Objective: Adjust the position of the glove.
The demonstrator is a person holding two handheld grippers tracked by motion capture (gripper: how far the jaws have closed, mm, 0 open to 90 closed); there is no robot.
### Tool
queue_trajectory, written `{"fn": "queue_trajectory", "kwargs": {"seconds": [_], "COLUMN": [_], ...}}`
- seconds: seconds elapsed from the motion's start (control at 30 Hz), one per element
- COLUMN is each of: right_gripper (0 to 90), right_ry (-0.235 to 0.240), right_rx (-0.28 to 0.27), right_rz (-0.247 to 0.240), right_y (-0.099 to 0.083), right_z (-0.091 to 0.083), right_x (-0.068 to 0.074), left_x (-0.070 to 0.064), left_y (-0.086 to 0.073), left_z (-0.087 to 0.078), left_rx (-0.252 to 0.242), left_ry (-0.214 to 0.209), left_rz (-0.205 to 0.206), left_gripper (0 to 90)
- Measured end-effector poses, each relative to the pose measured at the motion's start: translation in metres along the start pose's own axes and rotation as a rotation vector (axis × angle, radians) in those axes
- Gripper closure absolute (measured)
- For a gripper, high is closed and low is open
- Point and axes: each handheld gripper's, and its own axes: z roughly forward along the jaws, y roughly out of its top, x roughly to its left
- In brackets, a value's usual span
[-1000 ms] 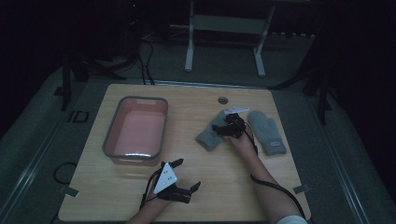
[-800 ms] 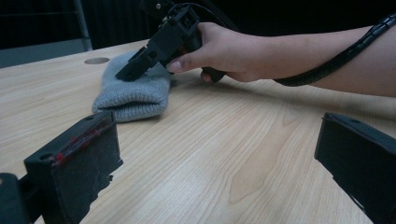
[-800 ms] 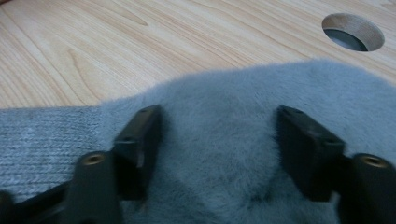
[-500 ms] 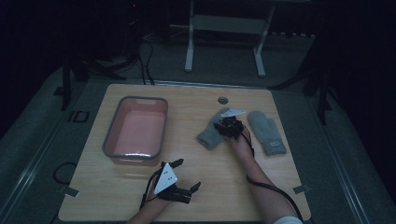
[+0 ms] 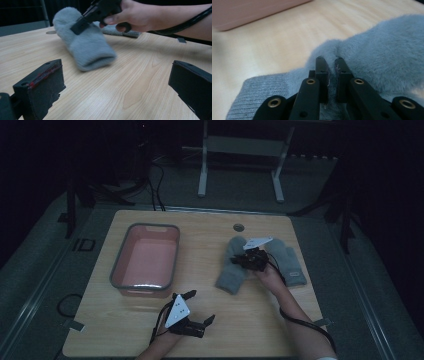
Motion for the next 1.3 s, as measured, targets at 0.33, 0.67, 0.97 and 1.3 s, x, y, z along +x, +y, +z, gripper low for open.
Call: {"fn": "queue_trajectory", "kwargs": {"seconds": [0.33,0.67,0.97,1.3], "right_gripper": [84.0,42.7,16.9,13.6], "right_ry": [0.238,0.210,0.195,0.128], "right_rx": [0.028,0.099,0.125,0.076], "right_rz": [-0.150,-0.124,-0.166,-0.048], "right_y": [-0.002,-0.031,-0.038,-0.031], "right_z": [-0.027,-0.004,0.004,-0.017], "right_x": [0.042,0.031,0.033,0.028], "left_x": [0.000,0.000,0.000,0.000], "left_y": [0.000,0.000,0.000,0.000], "left_z": [0.000,0.000,0.000,0.000], "left_rx": [0.001,0.000,0.001,0.001], "left_ry": [0.003,0.001,0.000,0.000], "left_rz": [0.001,0.000,-0.003,-0.003], "left_gripper": [0.4,0.4,0.4,0.4]}}
